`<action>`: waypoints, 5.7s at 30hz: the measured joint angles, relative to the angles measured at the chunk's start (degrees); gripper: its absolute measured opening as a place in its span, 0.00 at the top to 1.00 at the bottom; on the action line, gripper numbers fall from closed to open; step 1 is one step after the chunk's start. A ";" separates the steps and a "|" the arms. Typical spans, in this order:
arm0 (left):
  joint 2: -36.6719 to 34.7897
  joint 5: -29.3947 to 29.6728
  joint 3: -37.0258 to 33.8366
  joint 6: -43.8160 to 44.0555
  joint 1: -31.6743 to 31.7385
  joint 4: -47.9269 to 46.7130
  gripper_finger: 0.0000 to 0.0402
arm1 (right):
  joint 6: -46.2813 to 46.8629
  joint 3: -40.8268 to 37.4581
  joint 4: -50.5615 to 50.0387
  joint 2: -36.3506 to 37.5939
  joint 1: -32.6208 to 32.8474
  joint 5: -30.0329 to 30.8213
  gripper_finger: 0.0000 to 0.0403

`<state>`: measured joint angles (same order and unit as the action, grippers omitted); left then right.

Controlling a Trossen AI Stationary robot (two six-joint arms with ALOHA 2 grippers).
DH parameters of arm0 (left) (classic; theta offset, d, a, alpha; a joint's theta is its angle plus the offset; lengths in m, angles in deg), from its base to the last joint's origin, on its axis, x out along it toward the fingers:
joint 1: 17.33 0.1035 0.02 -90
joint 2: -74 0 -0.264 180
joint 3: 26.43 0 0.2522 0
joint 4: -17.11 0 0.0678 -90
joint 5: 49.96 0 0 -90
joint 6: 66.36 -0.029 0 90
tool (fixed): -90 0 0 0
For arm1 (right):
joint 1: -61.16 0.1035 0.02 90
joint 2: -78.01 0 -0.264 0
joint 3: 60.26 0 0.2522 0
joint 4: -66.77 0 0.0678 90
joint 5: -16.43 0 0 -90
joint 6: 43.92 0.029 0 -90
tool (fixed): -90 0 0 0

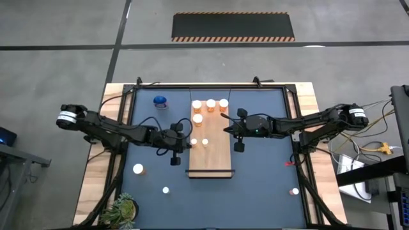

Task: Pick and place medicine bottles onto shelf by color
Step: Adjust the small orange pill bottle on the shelf, then put the small pink pill bottle on the shelf

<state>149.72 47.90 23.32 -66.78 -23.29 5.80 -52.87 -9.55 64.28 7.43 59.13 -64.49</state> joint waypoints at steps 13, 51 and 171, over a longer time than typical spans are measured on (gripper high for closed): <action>-10.18 -0.12 0.07 -13.03 0.00 1.66 0.99 | 5.90 6.57 -9.19 0.76 0.00 0.07 0.98; -28.47 14.42 -7.24 -31.85 0.00 7.61 0.99 | 14.29 47.36 -52.02 -13.44 2.62 -0.02 0.98; -33.74 15.41 -8.26 -34.99 0.00 9.03 0.99 | 121.91 12.49 -65.23 2.24 34.78 -32.67 0.73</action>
<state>115.98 63.31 15.06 -101.78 -23.29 14.83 69.04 2.94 -0.95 9.67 93.91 -97.16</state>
